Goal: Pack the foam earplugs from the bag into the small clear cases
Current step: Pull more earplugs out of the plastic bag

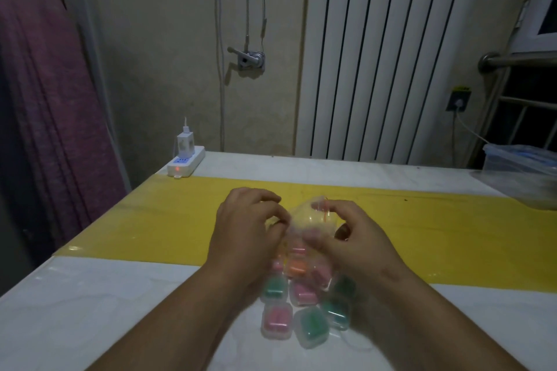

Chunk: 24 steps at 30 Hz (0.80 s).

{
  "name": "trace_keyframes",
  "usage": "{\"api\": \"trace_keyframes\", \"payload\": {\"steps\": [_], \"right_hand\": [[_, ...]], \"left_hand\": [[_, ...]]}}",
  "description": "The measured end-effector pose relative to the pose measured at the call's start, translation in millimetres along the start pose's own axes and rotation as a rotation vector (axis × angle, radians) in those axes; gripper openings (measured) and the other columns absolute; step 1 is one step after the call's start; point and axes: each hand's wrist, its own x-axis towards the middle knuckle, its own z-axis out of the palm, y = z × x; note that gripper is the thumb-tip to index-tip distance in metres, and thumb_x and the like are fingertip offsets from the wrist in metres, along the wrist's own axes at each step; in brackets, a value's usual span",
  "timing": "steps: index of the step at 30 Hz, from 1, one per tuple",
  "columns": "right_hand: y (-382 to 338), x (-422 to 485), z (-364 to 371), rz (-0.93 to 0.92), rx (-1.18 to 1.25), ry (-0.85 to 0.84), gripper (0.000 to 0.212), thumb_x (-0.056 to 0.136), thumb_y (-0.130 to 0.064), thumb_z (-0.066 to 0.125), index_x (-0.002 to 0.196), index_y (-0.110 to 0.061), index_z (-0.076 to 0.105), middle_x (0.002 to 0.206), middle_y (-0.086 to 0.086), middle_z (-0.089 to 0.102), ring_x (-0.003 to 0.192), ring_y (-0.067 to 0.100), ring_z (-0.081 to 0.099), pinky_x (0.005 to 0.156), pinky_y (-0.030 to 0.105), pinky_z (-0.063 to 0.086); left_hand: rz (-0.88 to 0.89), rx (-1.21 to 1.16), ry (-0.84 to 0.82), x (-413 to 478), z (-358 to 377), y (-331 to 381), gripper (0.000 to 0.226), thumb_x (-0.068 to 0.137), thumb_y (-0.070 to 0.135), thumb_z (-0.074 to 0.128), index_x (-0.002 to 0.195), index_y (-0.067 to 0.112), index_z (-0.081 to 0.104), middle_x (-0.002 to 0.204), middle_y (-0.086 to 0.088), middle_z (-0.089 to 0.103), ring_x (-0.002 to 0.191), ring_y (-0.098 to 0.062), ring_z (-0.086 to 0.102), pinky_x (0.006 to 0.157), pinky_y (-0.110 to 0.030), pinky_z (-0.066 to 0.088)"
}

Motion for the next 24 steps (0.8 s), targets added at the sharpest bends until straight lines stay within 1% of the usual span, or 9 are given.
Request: {"api": "trace_keyframes", "payload": {"steps": [2, 4, 6, 9, 12, 15, 18, 20, 24], "right_hand": [[3, 1, 2, -0.03, -0.205, -0.025, 0.012, 0.078, -0.036, 0.078, 0.083, -0.037, 0.068, 0.08, -0.016, 0.066, 0.074, 0.001, 0.062, 0.075, 0.029, 0.056], [6, 1, 3, 0.018, -0.205, 0.01, 0.012, 0.077, -0.026, 0.076, 0.078, -0.037, 0.072, 0.076, -0.012, 0.072, 0.072, 0.008, 0.068, 0.073, 0.038, 0.059], [3, 0, 2, 0.058, -0.141, 0.019, 0.011, 0.076, -0.019, 0.073, 0.076, -0.03, 0.073, 0.079, -0.004, 0.074, 0.076, 0.018, 0.07, 0.074, 0.042, 0.059], [-8, 1, -10, 0.085, 0.168, 0.082, 0.017, 0.087, -0.011, 0.061, 0.074, -0.013, 0.072, 0.08, 0.006, 0.072, 0.06, 0.018, 0.061, 0.051, 0.027, 0.05], [-6, 5, -16, 0.107, 0.177, 0.166, 0.026, 0.09, -0.006, 0.049, 0.079, -0.008, 0.072, 0.075, 0.002, 0.073, 0.055, 0.01, 0.057, 0.043, 0.012, 0.039], [-2, 3, -8, 0.171, 0.107, 0.103, 0.023, 0.092, -0.011, 0.056, 0.076, -0.014, 0.071, 0.063, 0.002, 0.069, 0.048, 0.015, 0.056, 0.046, 0.021, 0.046], [1, 3, -10, 0.137, -0.12, 0.007, 0.02, 0.086, -0.014, 0.063, 0.07, -0.024, 0.069, 0.064, -0.004, 0.067, 0.058, 0.016, 0.06, 0.061, 0.029, 0.052], [0, 2, -10, 0.105, -0.291, -0.014, 0.016, 0.084, -0.017, 0.066, 0.074, -0.029, 0.068, 0.068, -0.006, 0.066, 0.063, 0.012, 0.061, 0.065, 0.023, 0.052], [-6, 0, -5, 0.056, -0.255, 0.119, 0.024, 0.078, -0.023, 0.077, 0.061, -0.039, 0.069, 0.058, -0.018, 0.061, 0.056, 0.006, 0.055, 0.06, 0.028, 0.052]], "left_hand": [[0.008, -0.129, -0.04, -2, 0, 4, 0.017, 0.07, 0.028, 0.069, 0.083, 0.039, 0.071, 0.108, 0.018, 0.064, 0.11, -0.004, 0.049, 0.095, -0.028, 0.041], [-0.201, -0.445, -0.046, -1, -6, 8, 0.03, 0.075, 0.017, 0.061, 0.091, 0.041, 0.068, 0.114, 0.013, 0.061, 0.105, 0.012, 0.047, 0.083, -0.007, 0.04], [-0.425, -0.601, 0.02, 1, -6, 1, 0.031, 0.08, 0.014, 0.053, 0.094, 0.037, 0.071, 0.113, 0.008, 0.062, 0.103, 0.009, 0.053, 0.079, -0.01, 0.046], [-0.638, -0.385, 0.008, 2, -8, -13, 0.032, 0.081, 0.042, 0.043, 0.096, 0.033, 0.069, 0.108, 0.007, 0.066, 0.109, -0.024, 0.057, 0.096, -0.047, 0.047], [-0.718, -0.037, -0.261, 6, -9, -11, 0.057, 0.096, 0.06, 0.025, 0.095, 0.024, 0.069, 0.108, 0.0, 0.065, 0.108, -0.031, 0.053, 0.097, -0.044, 0.038], [-0.728, 0.036, -0.387, 7, -8, -7, 0.065, 0.091, 0.071, 0.029, 0.072, 0.021, 0.065, 0.088, -0.001, 0.065, 0.099, -0.03, 0.055, 0.093, -0.044, 0.036], [-0.74, -0.259, -0.309, 1, -4, -8, 0.032, 0.077, 0.048, 0.062, 0.064, 0.019, 0.064, 0.062, 0.0, 0.063, 0.073, -0.031, 0.062, 0.078, -0.053, 0.05], [-0.762, -0.551, -0.215, -1, -5, -1, 0.02, 0.073, 0.032, 0.066, 0.07, 0.013, 0.064, 0.059, -0.005, 0.055, 0.061, -0.027, 0.054, 0.059, -0.046, 0.048], [-0.74, -0.902, -0.094, 2, -9, 10, 0.014, 0.083, 0.009, 0.065, 0.072, 0.007, 0.056, 0.066, -0.01, 0.051, 0.062, -0.021, 0.046, 0.055, -0.04, 0.044]]}}
